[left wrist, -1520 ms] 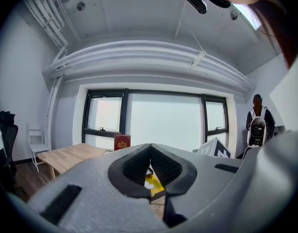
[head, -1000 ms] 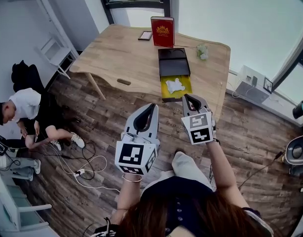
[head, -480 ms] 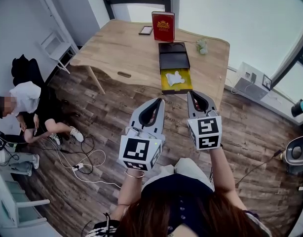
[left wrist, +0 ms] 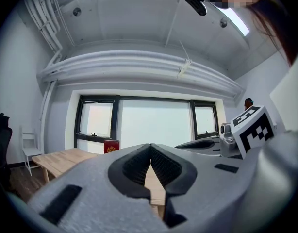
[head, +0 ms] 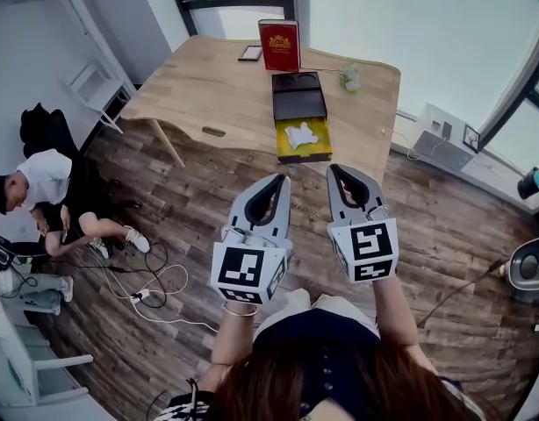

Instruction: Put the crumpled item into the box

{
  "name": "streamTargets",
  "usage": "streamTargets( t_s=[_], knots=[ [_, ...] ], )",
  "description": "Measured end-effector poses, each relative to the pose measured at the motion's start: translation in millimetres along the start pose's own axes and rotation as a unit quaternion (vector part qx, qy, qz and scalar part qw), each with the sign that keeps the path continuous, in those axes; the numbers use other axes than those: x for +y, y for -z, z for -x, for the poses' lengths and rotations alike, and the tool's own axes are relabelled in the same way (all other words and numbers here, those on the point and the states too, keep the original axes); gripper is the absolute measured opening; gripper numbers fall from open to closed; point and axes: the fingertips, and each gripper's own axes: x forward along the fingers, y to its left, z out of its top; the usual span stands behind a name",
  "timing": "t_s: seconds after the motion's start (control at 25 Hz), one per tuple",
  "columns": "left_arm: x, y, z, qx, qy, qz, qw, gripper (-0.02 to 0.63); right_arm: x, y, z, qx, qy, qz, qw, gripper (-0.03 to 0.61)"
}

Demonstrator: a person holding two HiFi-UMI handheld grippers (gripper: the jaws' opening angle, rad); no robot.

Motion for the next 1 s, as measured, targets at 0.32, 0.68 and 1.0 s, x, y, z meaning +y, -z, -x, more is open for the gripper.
streamTargets(
  t_s=[0.32, 0.68, 1.0],
  knots=[
    [-21.7, -1.4, 5.2, 0.002, -0.012, -0.003, 0.9999, 0.028, -3.8, -19.8, 34.1, -0.026, -0.005, 0.007, 1.000, 0.025],
    [-55.4, -7.4, 0.9, 0.000, -0.012, -0.014, 0.9998, 0.028, -21.2, -22.4, 66.5, -0.039, -0.004, 0.013, 0.999, 0.025],
    [-76.1, -11.3, -2.6, -0.004, -0.016, -0.016, 0.9997, 0.028, -33.4, -26.2, 87.2, -0.055, -0.012, -0.006, 0.998, 0.023]
  ],
)
